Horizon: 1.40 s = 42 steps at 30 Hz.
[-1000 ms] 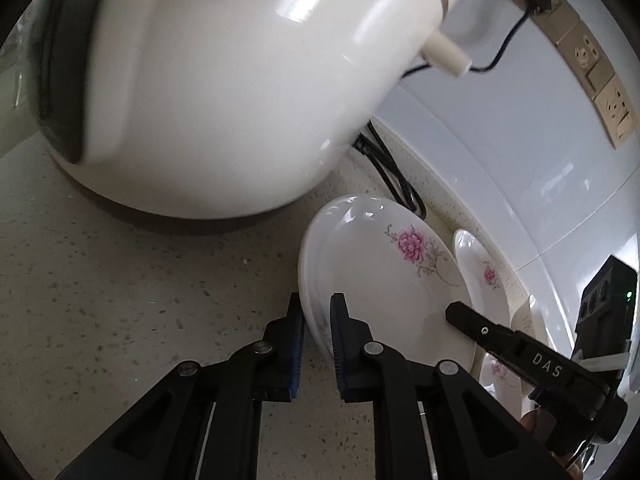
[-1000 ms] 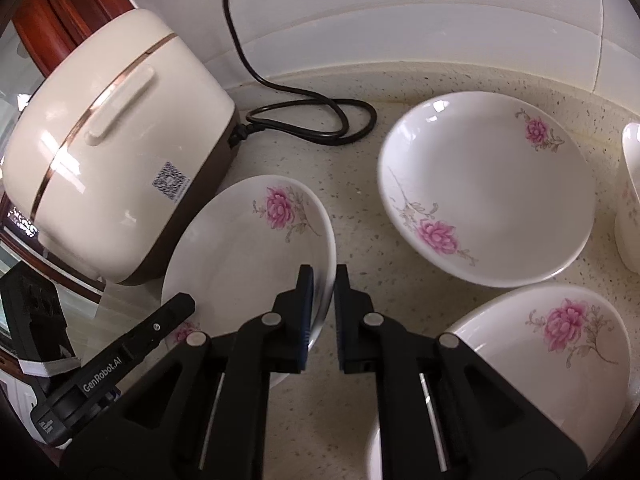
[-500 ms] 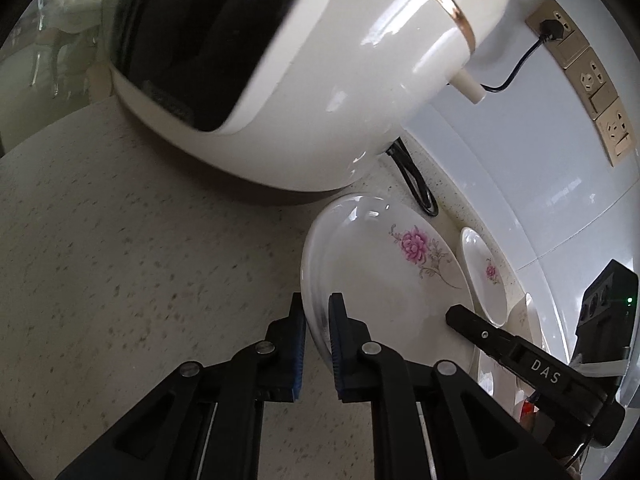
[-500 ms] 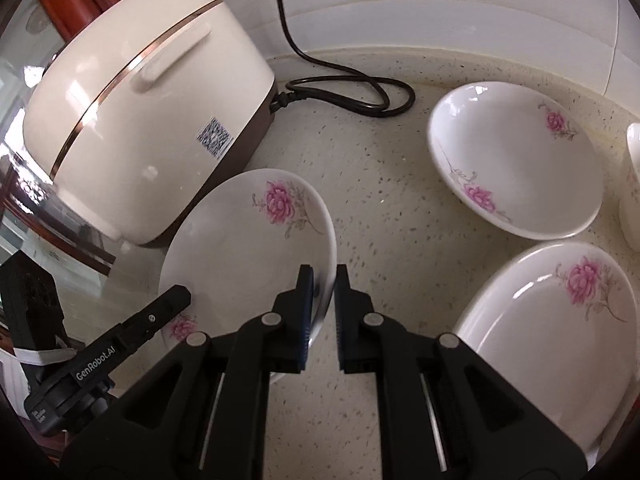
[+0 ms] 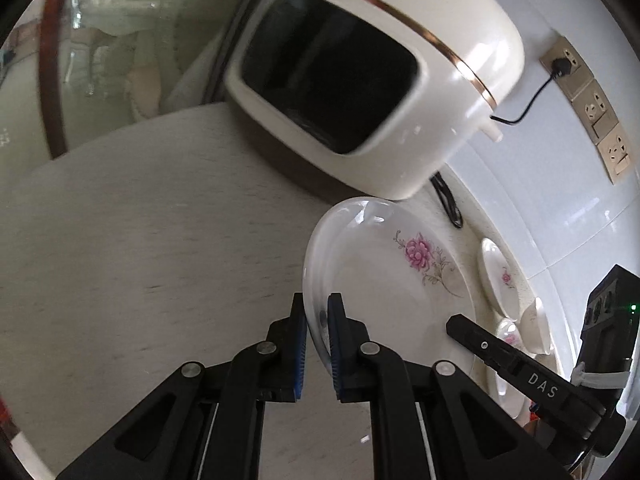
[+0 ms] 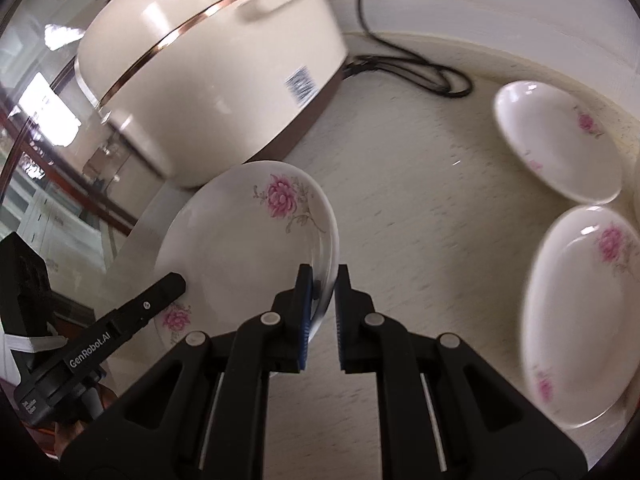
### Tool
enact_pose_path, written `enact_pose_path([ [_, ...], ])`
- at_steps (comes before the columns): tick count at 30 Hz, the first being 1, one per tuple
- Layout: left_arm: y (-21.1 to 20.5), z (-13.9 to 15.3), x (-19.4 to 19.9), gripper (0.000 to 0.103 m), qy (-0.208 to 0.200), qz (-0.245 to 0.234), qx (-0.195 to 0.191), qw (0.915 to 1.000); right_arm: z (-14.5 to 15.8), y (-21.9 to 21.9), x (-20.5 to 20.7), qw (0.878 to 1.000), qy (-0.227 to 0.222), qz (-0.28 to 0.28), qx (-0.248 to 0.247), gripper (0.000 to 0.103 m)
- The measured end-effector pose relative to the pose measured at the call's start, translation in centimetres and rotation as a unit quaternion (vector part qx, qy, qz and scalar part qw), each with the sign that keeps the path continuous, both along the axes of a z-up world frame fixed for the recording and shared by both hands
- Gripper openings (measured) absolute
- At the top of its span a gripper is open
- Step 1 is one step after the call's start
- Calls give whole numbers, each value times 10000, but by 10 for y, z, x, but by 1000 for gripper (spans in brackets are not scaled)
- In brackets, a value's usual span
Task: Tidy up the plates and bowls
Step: 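Lift the plate with both grippers and carry it past the rice cooker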
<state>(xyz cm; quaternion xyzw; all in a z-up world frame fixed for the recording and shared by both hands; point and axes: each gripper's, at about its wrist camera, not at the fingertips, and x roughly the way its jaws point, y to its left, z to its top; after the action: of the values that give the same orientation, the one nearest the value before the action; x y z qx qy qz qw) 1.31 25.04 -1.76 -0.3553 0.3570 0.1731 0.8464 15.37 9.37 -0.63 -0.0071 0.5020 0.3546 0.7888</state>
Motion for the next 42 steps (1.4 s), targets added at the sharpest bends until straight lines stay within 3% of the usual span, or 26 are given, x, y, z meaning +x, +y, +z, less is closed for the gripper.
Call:
enact_pose_path([
  [14, 29, -6, -79, 10, 164, 569, 199, 9980, -6, 51, -76, 9947, -122, 1019, -91, 16],
  [20, 36, -12, -95, 10, 235, 770, 233, 9965, -14, 66, -93, 9909, -98, 1332, -138, 17],
  [42, 45, -20, -107, 12, 330, 984, 174, 9944, -25, 76, -95, 9873, -72, 1582, -119, 22],
])
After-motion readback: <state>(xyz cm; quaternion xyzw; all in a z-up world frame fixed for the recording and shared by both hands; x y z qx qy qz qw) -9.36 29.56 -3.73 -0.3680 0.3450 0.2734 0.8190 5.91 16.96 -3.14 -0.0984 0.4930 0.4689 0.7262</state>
